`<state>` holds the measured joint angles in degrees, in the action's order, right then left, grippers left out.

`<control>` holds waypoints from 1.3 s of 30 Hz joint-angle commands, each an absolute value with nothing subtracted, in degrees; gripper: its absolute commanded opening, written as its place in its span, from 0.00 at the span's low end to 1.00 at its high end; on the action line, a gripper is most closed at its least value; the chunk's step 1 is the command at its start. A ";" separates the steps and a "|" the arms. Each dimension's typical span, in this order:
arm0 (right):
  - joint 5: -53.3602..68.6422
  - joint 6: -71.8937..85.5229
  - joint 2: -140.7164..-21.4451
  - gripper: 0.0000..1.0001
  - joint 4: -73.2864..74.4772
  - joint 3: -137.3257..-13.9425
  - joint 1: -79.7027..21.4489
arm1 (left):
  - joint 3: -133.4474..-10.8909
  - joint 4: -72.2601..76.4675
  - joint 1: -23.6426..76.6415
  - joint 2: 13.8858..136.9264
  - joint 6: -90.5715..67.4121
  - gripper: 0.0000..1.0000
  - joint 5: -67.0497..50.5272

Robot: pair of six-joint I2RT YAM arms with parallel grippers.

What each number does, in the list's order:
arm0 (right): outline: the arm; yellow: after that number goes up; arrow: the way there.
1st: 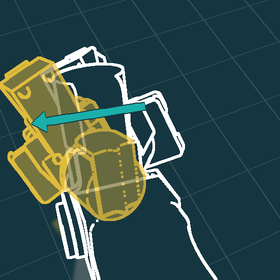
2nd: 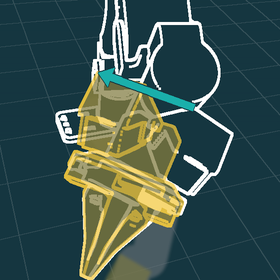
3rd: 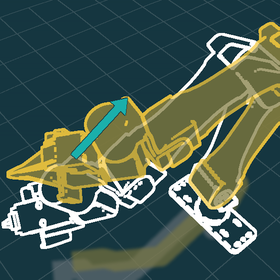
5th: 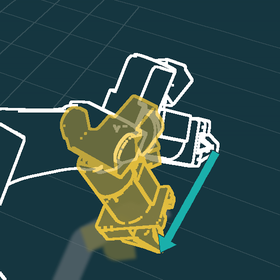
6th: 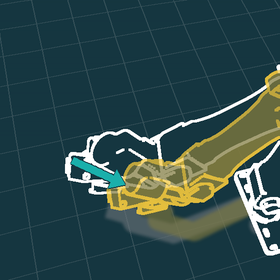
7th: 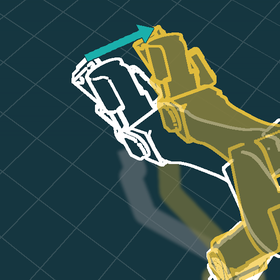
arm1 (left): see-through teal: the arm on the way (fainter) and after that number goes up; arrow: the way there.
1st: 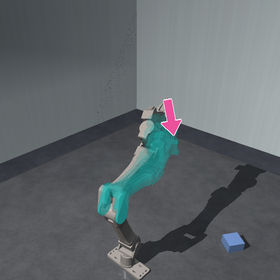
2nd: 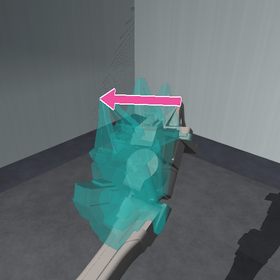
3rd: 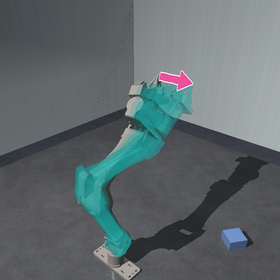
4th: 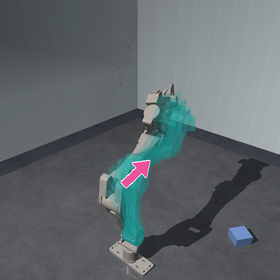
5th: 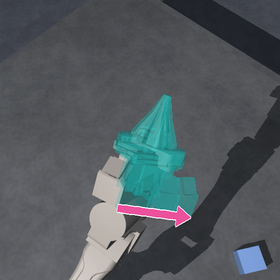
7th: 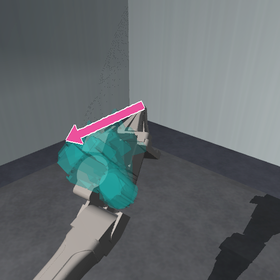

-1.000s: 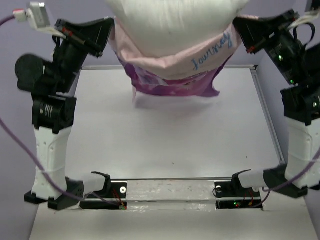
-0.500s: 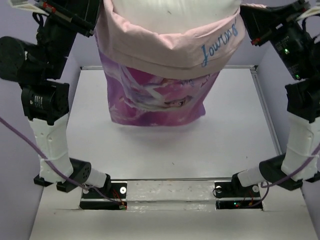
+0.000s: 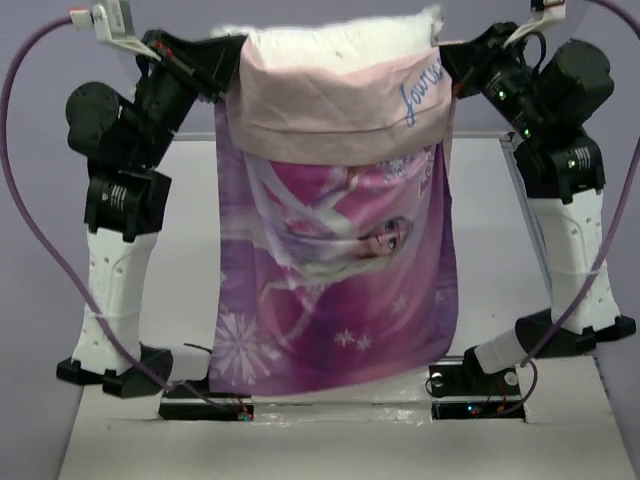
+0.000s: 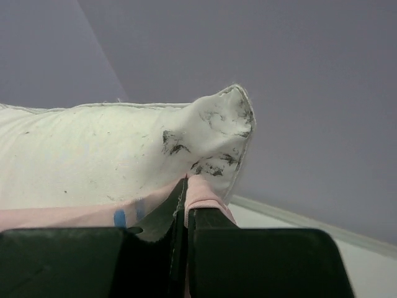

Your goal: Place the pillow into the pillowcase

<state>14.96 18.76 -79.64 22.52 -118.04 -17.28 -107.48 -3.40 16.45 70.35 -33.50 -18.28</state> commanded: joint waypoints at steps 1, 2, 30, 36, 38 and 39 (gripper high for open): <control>16.08 16.70 -80.24 0.00 18.81 -149.31 -17.05 | -132.34 3.70 16.08 72.68 -31.64 0.00 -17.32; 15.91 16.70 -79.55 0.00 17.33 -148.19 -17.05 | -132.89 3.60 16.08 72.69 -31.21 0.00 -17.14; 11.75 15.38 -74.15 0.00 12.98 -132.28 -17.05 | -169.12 -19.73 31.37 91.88 -18.55 0.00 -4.83; 14.15 18.00 -70.43 0.00 9.53 -118.90 -17.05 | -130.97 -13.41 31.38 74.41 -16.87 0.00 -0.63; 12.67 18.46 -69.25 0.00 6.24 -108.14 -17.05 | -97.77 9.85 31.38 63.53 -18.71 0.00 2.52; 12.66 18.02 -70.48 0.00 8.42 -107.06 -17.05 | -97.56 10.02 31.29 63.46 -19.85 0.00 3.77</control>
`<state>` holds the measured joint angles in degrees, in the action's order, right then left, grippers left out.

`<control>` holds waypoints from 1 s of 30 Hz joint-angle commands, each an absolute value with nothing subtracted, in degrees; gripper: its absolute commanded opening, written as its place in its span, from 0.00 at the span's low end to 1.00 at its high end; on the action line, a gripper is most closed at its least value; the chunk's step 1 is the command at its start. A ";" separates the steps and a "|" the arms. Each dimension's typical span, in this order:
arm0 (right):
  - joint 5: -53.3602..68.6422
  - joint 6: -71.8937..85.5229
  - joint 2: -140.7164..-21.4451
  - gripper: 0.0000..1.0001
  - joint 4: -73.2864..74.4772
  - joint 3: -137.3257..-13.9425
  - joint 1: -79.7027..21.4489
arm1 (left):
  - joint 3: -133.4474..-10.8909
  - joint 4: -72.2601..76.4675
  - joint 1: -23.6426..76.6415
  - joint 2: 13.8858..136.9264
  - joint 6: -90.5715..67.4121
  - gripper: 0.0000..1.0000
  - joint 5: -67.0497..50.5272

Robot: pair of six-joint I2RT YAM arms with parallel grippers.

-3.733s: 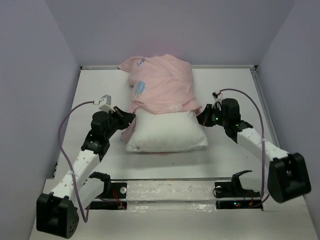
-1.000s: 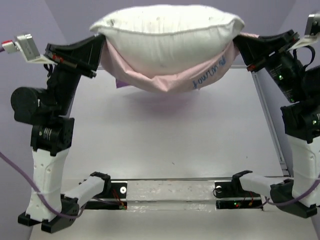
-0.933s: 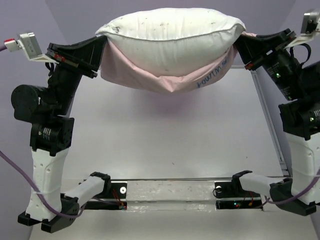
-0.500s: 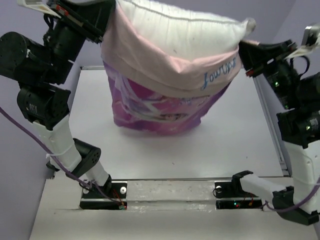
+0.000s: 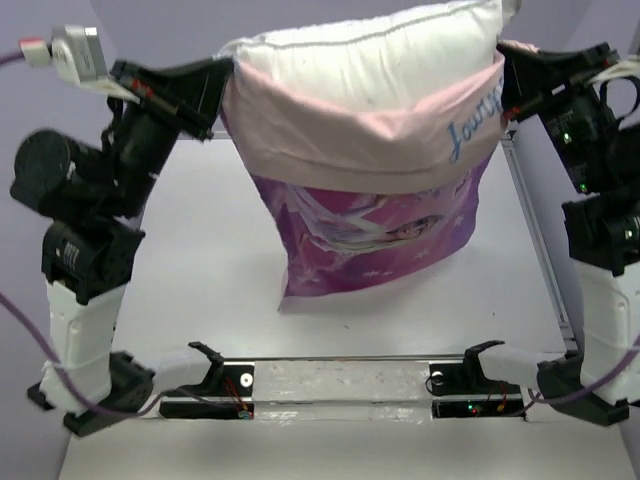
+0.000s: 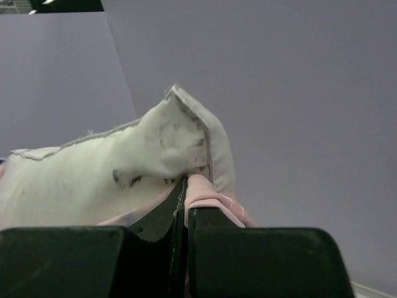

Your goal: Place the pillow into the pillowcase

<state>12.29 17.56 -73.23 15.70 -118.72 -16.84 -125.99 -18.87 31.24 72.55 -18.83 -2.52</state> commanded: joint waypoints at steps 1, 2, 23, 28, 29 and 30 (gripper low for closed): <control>9.78 16.19 -71.36 0.00 10.18 -109.49 -17.05 | -100.17 7.32 31.12 64.68 -19.43 0.00 4.65; 9.50 15.13 -71.02 0.00 11.15 -112.03 -17.05 | -106.46 3.29 31.03 66.60 -17.25 0.00 3.00; 10.90 13.90 -76.16 0.00 21.10 -130.65 -17.05 | -120.32 -2.07 31.46 68.61 -18.02 0.00 -0.94; 9.94 14.67 -68.40 0.00 14.17 -132.74 -17.05 | -140.72 -10.89 31.47 74.97 -18.11 0.00 -5.80; 10.98 15.81 -66.64 0.00 11.11 -124.27 -17.05 | -128.88 -9.07 31.55 71.84 -17.32 0.00 -2.67; 10.99 15.82 -66.62 0.00 10.20 -120.88 -17.05 | -128.76 -4.01 31.47 69.54 -17.31 0.00 -0.98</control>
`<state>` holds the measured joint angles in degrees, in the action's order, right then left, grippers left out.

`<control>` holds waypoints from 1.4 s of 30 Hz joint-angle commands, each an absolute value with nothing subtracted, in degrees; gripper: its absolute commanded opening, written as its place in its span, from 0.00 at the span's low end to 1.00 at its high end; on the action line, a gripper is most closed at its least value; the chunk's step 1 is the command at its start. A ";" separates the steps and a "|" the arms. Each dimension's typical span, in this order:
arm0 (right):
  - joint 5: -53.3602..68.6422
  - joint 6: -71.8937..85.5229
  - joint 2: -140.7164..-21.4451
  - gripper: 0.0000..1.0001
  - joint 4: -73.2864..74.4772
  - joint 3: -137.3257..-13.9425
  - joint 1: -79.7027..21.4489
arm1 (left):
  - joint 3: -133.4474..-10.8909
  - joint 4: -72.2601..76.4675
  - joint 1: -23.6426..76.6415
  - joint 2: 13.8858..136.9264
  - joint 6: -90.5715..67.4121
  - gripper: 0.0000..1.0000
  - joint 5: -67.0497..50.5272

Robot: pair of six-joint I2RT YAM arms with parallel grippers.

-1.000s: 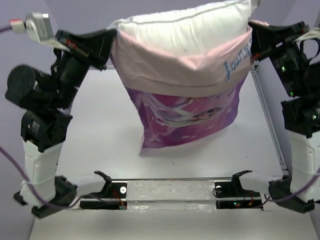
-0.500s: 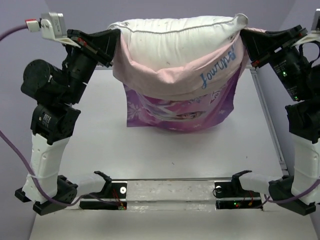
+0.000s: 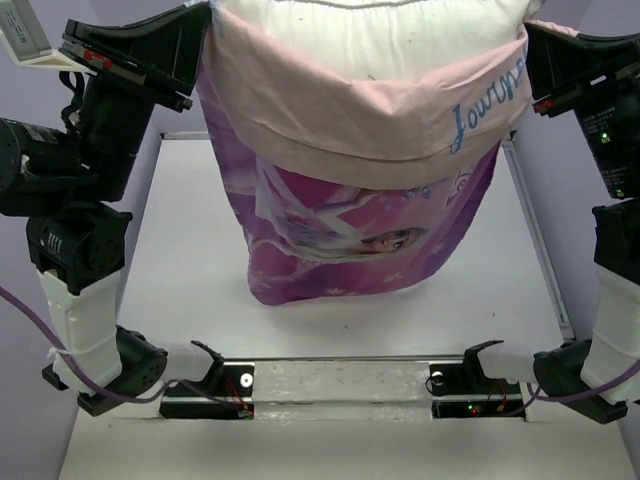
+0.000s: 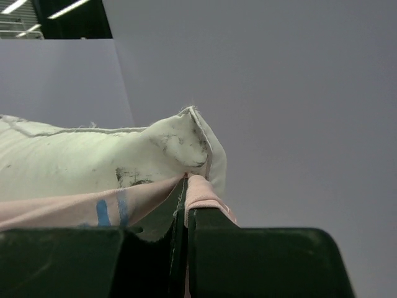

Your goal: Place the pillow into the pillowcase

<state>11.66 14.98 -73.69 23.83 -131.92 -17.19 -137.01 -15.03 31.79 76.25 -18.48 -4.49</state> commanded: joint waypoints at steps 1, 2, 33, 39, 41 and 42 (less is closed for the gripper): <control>10.81 15.82 -70.01 0.00 10.98 -120.41 -17.05 | -113.88 1.27 31.46 67.35 -18.79 0.00 -0.88; 10.03 15.04 -73.09 0.00 19.43 -123.80 -17.05 | -113.47 3.23 31.46 67.06 -18.98 0.00 -0.88; 14.33 16.88 -72.43 0.00 8.54 -118.65 -17.05 | -113.20 3.86 31.64 65.22 -14.77 0.00 1.94; 15.73 16.17 -80.57 0.00 7.64 -121.52 -17.05 | -106.78 5.45 30.59 68.28 -11.95 0.00 6.77; 16.17 15.39 -86.88 0.00 7.56 -124.53 -17.05 | -111.06 4.40 26.91 72.41 -12.91 0.00 4.58; 15.74 14.77 -90.93 0.00 7.30 -128.37 -17.05 | -117.01 2.31 22.98 76.16 -14.83 0.00 1.35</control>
<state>15.64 16.73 -80.97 17.47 -118.91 -16.97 -106.34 -4.82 29.47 69.38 -13.91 4.47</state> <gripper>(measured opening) 0.022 0.014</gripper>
